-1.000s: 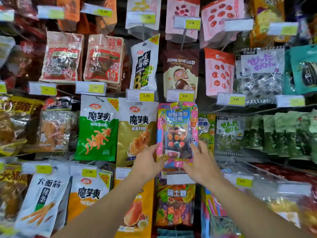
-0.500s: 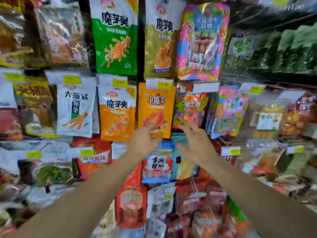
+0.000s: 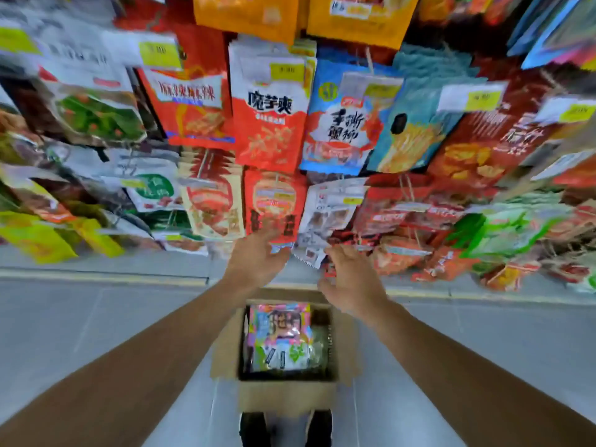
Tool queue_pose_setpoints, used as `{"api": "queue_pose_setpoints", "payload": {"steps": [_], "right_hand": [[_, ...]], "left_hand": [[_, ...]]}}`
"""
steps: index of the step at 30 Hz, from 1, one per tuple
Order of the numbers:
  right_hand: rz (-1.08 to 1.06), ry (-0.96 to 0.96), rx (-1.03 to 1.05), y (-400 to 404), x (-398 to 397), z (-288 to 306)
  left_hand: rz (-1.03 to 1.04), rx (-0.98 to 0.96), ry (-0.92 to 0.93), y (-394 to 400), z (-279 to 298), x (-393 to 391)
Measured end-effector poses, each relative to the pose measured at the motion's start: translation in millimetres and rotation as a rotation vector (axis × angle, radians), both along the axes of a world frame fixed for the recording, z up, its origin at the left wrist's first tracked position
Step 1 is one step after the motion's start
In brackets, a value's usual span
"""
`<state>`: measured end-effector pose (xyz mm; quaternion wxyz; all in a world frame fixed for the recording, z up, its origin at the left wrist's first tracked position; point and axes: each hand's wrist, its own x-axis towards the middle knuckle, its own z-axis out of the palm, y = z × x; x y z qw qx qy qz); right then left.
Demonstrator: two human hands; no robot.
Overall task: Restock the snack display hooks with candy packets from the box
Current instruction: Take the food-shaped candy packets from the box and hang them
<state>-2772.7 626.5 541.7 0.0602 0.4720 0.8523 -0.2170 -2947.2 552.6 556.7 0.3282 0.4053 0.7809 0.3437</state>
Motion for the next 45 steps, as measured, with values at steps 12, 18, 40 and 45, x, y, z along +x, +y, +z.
{"api": "queue_pose_setpoints", "payload": {"steps": [12,18,40,45], "right_hand": [[-0.021,-0.149,-0.379,-50.9,29.4,-218.1],[-0.111,-0.146,-0.473,-54.8,45.4,-321.9],[-0.815,0.075,-0.470,10.2,19.4,-647.8],[-0.844,0.177,-0.649,-1.3,27.0,-623.9]], "left_hand": [[0.154,-0.425,-0.173,-62.2,-232.8,28.2],[0.131,-0.547,-0.187,-82.7,-336.5,48.6],[0.587,-0.626,-0.693,-65.6,-627.0,98.7],[0.919,-0.624,-1.036,-56.1,-619.0,99.4]]}}
